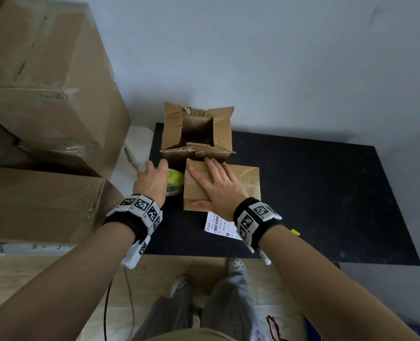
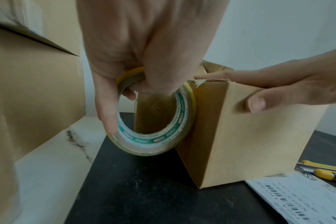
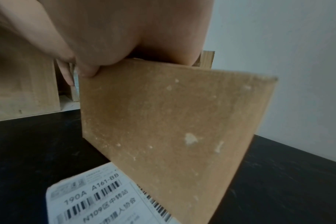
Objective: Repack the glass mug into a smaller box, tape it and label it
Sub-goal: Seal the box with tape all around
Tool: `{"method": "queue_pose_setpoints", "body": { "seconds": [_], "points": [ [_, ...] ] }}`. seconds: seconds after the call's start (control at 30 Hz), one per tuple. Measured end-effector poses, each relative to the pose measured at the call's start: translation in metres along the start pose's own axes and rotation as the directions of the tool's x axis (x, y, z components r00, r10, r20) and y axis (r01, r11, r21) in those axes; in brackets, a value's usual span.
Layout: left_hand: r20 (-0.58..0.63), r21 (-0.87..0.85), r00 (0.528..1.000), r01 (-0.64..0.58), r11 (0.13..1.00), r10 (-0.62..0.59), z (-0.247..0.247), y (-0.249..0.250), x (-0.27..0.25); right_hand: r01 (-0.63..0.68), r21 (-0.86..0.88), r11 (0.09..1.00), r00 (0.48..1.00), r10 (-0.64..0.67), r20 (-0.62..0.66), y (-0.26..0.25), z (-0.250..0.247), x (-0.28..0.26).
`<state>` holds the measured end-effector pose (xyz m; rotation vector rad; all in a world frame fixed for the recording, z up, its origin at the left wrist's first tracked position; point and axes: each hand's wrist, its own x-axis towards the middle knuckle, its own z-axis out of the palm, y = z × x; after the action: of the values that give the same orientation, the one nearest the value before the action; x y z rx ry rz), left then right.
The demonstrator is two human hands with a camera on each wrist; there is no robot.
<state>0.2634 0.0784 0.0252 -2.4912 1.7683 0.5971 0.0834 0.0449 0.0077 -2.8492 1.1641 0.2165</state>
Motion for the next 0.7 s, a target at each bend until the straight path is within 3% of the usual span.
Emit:
{"method": "queue_pose_setpoints", "body": {
  "seconds": [0.23, 0.5, 0.7],
  "points": [
    [0.012, 0.02, 1.0, 0.0, 1.0, 0.0, 0.003, 0.0, 0.003, 0.019, 0.032, 0.999, 1.0, -0.018, -0.026, 0.006, 0.009, -0.017],
    [0.033, 0.011, 0.999, -0.013, 1.0, 0.013, 0.006, 0.0, 0.003, -0.263, 0.075, 0.962, 0.965, 0.261, 0.038, 0.043, 0.009, -0.065],
    [0.051, 0.004, 0.998, -0.028, 1.0, 0.027, 0.004, -0.002, 0.001, -0.207, 0.116, 0.971, 0.978, 0.205, 0.03, 0.007, 0.003, -0.043]
  ]
}}
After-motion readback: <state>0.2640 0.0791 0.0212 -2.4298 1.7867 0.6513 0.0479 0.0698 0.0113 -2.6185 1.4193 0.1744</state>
